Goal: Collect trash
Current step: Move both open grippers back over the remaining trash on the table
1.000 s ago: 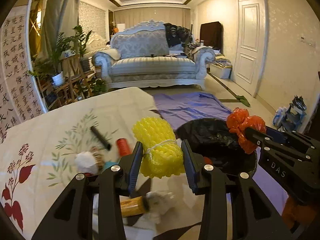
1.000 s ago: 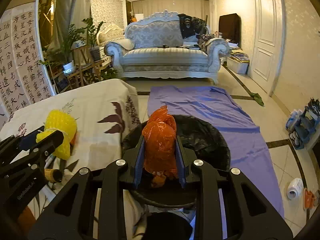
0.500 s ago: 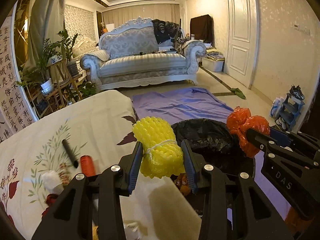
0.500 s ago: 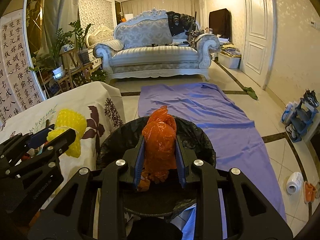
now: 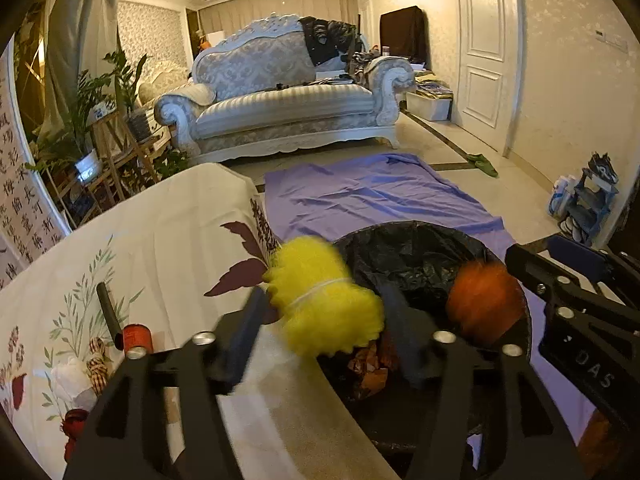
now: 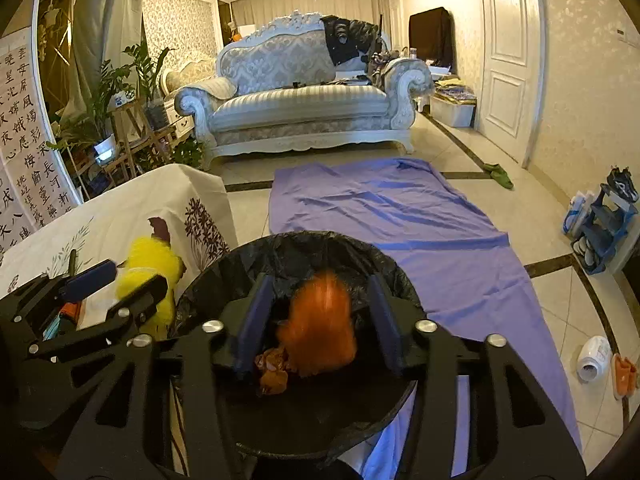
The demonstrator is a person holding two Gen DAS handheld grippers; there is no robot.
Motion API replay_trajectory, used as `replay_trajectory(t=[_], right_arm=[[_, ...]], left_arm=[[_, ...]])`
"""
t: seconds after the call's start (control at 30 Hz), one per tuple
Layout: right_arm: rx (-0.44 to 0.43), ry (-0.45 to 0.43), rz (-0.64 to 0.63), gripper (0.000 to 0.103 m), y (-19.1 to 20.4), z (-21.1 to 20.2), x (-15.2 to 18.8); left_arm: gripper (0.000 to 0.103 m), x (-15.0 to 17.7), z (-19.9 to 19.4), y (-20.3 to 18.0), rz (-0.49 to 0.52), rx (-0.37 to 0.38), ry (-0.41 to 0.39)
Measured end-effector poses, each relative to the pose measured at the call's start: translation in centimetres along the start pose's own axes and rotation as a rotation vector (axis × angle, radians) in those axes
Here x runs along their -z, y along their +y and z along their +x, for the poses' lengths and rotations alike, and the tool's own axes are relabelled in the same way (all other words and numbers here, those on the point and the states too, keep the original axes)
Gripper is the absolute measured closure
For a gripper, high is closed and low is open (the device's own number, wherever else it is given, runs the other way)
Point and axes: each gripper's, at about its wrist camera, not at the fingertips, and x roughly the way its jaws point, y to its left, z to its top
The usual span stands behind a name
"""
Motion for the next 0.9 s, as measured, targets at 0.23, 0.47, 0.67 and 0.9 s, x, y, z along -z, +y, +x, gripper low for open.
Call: replay_trajectory(t=[0.23, 0.47, 0.67, 0.9], right_arm=[[0.014, -0.003, 0.011, 0.051, -0.2, -0.2, -0.1], [0.012, 0.001, 0.018, 0.050, -0.2, -0.5, -0.1], [-0.018, 0.002, -0.001, 0.045, 1.8, -1.8, 0.9], [-0.074, 0.004, -0.044, 0.045, 5.5, -3.3, 1.9]], left_arm=[[0.035, 0.3, -0.4, 0.7, -0.020, -0.006, 0.002], [0.032, 0.7, -1.9, 1.6, -0.036, -0.016, -0.003], [0.032, 1.1, -3.8, 3.6, -0.053, -0.034, -0.011], [0.032, 2.8, -6.3, 6.4, -0.085, -0.072, -0.017]])
